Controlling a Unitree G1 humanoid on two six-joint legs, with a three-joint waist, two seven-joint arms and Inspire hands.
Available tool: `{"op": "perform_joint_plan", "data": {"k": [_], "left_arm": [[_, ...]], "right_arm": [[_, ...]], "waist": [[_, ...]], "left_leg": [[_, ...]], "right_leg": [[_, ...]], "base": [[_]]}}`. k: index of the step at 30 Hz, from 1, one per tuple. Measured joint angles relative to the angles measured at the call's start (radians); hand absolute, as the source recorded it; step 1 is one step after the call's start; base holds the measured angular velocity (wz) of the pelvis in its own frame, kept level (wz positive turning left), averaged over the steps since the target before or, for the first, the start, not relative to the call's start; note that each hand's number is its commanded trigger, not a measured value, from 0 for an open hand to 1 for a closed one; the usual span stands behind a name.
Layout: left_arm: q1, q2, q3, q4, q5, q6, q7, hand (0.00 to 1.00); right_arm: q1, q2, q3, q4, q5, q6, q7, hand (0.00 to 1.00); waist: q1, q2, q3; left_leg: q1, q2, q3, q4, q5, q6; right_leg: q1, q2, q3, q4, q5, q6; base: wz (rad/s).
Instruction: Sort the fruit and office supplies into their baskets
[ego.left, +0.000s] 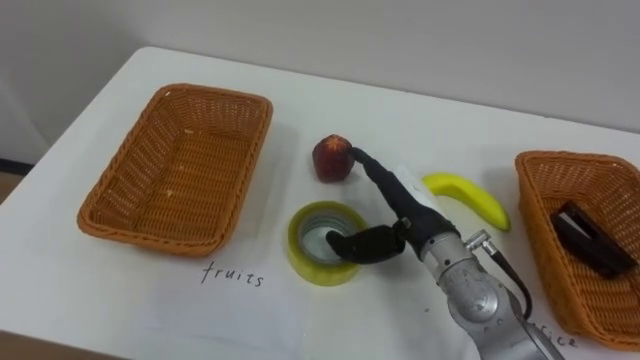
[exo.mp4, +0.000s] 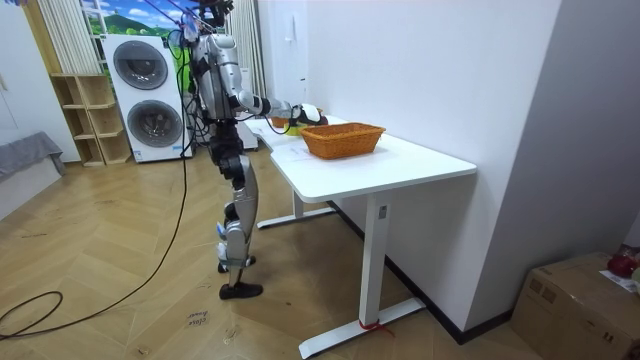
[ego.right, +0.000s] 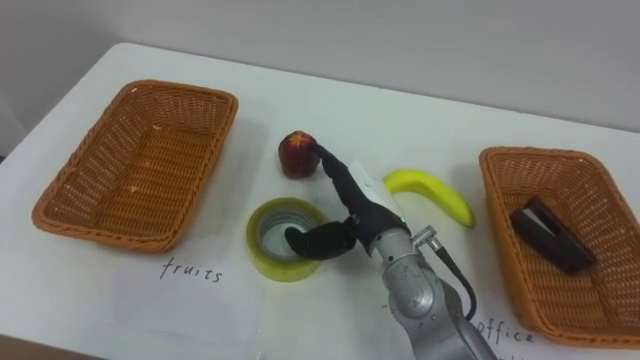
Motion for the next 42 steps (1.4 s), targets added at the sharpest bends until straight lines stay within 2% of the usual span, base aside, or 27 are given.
{"op": "perform_joint_plan", "data": {"k": [10,14,16,25,31,35,42], "left_arm": [[-0.001,0.000,0.001,-0.006,0.000,0.010,-0.019,0.00],[-0.003,0.000,0.005,-0.011,0.000,0.012,-0.022,0.00],[-0.010,0.001,0.009,-0.011,0.000,0.013,-0.023,0.00],[-0.033,0.020,0.029,-0.012,0.001,0.014,-0.043,0.00],[-0.033,0.037,0.032,-0.012,0.001,0.014,-0.043,0.00],[-0.035,0.041,0.053,-0.024,0.002,0.013,-0.058,0.00],[-0.031,0.049,0.069,-0.010,0.003,0.013,-0.069,0.00]], "right_arm": [[0.002,0.007,-0.009,-0.001,0.000,0.012,0.007,0.00],[0.001,0.007,-0.009,-0.001,0.000,0.026,0.016,0.00],[0.000,0.006,-0.009,-0.002,-0.001,0.032,0.029,0.00],[-0.047,-0.012,-0.020,-0.022,-0.038,0.074,0.161,0.00],[-0.071,-0.017,-0.032,-0.028,-0.044,0.094,0.222,0.00],[-0.076,-0.017,-0.037,-0.053,-0.113,0.108,0.263,0.00],[-0.089,-0.017,-0.030,-0.092,-0.189,0.134,0.356,0.00]], "waist": [[-0.002,-0.003,-0.0018],[-0.002,-0.012,-0.0063],[-0.003,-0.018,-0.0057],[0.006,-0.045,-0.0039],[0.014,-0.064,0.0050],[0.029,-0.073,0.0030],[0.035,-0.087,-0.0026]], "left_leg": [[-0.005,-0.001,-0.007,0.004,0.000,0.000],[-0.007,-0.001,-0.010,0.009,0.000,0.000],[-0.008,-0.001,-0.009,0.011,0.000,0.000],[-0.015,-0.002,-0.027,0.017,0.002,-0.003],[-0.015,-0.001,-0.027,0.016,0.001,-0.003],[-0.017,-0.002,-0.027,0.016,0.001,-0.003],[-0.015,-0.002,-0.029,0.016,0.001,-0.003]], "right_leg": [[0.000,0.000,-0.007,0.000,0.000,0.000],[0.002,0.000,-0.010,0.000,0.000,0.000],[0.004,-0.001,-0.014,0.000,0.000,0.000],[0.003,0.001,-0.021,0.001,0.001,-0.001],[0.001,0.002,-0.016,0.001,0.001,-0.001],[-0.001,0.002,-0.016,0.001,0.001,-0.001],[0.001,0.002,-0.017,0.000,0.001,-0.001]], "base": [[0.01],[0.03],[0.02],[0.03],[0.00],[0.00],[0.00]]}}
